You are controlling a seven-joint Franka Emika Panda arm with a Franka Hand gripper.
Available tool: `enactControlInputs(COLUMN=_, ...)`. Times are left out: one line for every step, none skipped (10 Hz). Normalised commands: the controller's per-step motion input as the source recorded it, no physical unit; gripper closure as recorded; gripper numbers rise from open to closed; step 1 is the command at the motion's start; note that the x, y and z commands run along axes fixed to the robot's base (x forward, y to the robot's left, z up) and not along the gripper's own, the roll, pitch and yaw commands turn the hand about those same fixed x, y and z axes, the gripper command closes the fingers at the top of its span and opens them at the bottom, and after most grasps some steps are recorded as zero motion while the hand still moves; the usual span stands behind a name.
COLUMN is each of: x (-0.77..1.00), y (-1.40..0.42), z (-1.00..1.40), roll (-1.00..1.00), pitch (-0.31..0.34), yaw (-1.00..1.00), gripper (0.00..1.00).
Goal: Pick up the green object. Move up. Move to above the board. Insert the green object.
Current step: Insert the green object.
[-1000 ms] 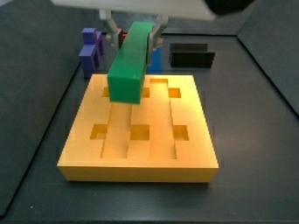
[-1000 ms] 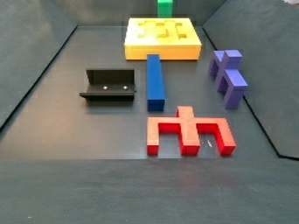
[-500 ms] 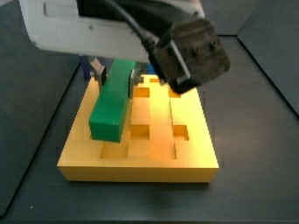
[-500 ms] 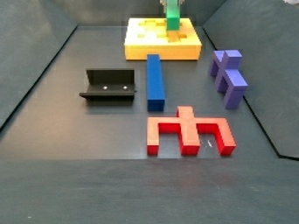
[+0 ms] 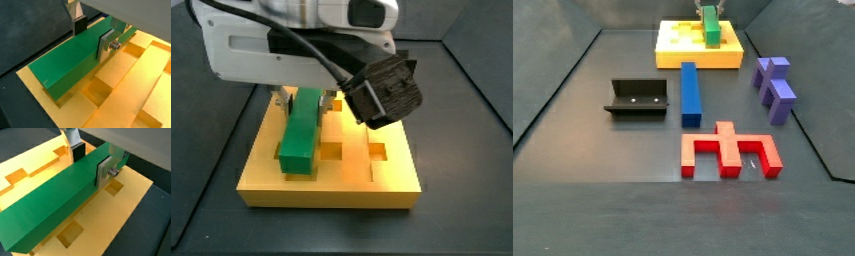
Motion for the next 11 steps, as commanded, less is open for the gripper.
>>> enactControlInputs(x=-0.17, y=-0.01, z=-0.20, roll=0.06, pitch=-0.051, yaw=0.07, gripper=1.00)
enactControlInputs(x=0.00, y=-0.03, z=-0.22, roll=0.07, pitch=-0.019, yaw=0.19, gripper=1.00)
enactControlInputs(x=0.03, y=0.00, z=-0.22, roll=0.06, pitch=0.000, yaw=0.18, gripper=1.00)
enactControlInputs(x=0.05, y=-0.01, z=-0.21, roll=0.04, pitch=0.000, yaw=0.12, gripper=1.00)
enactControlInputs(x=0.14, y=-0.02, z=-0.29, roll=0.02, pitch=0.000, yaw=0.02, gripper=1.00)
enactControlInputs(x=0.22, y=0.00, z=-0.31, roll=0.02, pitch=0.000, yaw=0.00, gripper=1.00)
enactControlInputs(x=0.22, y=-0.03, z=-0.25, roll=0.03, pitch=0.023, yaw=0.00, gripper=1.00)
enactControlInputs(x=0.14, y=-0.06, z=-0.25, roll=0.05, pitch=0.023, yaw=0.00, gripper=1.00)
enactControlInputs(x=0.15, y=-0.07, z=-0.24, roll=0.05, pitch=0.031, yaw=0.00, gripper=1.00)
enactControlInputs(x=0.16, y=-0.01, z=-0.26, roll=0.03, pitch=0.020, yaw=-0.02, gripper=1.00)
enactControlInputs(x=0.06, y=0.00, z=-0.27, roll=0.02, pitch=0.000, yaw=-0.02, gripper=1.00)
